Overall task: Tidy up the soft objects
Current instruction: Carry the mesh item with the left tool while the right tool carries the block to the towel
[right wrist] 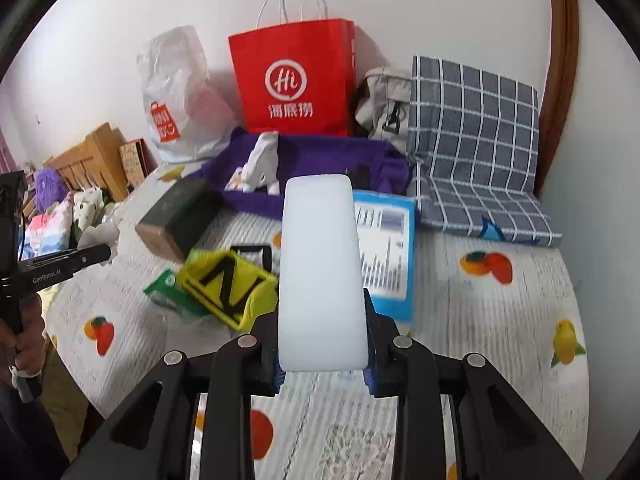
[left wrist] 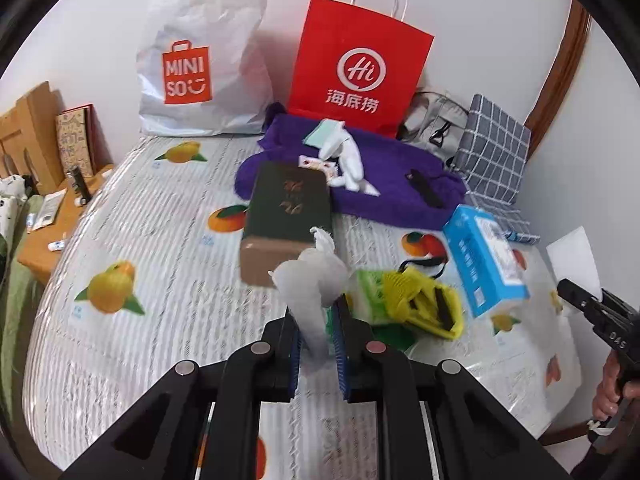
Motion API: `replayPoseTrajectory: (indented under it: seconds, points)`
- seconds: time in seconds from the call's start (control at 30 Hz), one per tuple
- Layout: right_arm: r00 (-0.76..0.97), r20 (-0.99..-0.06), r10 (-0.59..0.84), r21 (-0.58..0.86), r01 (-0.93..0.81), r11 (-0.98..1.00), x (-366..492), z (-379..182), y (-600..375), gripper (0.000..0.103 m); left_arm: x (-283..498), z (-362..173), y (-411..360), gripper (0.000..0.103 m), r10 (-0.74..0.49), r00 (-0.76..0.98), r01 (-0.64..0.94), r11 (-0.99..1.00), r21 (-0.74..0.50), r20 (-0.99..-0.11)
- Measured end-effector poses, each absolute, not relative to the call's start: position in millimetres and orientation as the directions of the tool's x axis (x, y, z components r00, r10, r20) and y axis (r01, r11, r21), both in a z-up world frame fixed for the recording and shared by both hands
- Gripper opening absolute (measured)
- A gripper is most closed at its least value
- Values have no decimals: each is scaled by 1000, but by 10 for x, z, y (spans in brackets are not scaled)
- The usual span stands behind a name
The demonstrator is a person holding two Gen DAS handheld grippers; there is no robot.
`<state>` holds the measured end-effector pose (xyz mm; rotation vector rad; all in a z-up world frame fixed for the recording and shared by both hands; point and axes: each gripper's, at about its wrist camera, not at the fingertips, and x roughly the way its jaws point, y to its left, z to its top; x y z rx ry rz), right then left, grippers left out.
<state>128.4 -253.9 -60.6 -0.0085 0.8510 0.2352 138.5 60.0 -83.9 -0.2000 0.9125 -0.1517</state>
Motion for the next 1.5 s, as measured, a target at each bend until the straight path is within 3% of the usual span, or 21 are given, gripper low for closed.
replayPoseTrajectory:
  seconds: [1.5]
  points:
    - [702,-683,202,94,-190,977,2946,-130,-2431,29,2893,-257,506,14,-137,682,0,982,-186,-719]
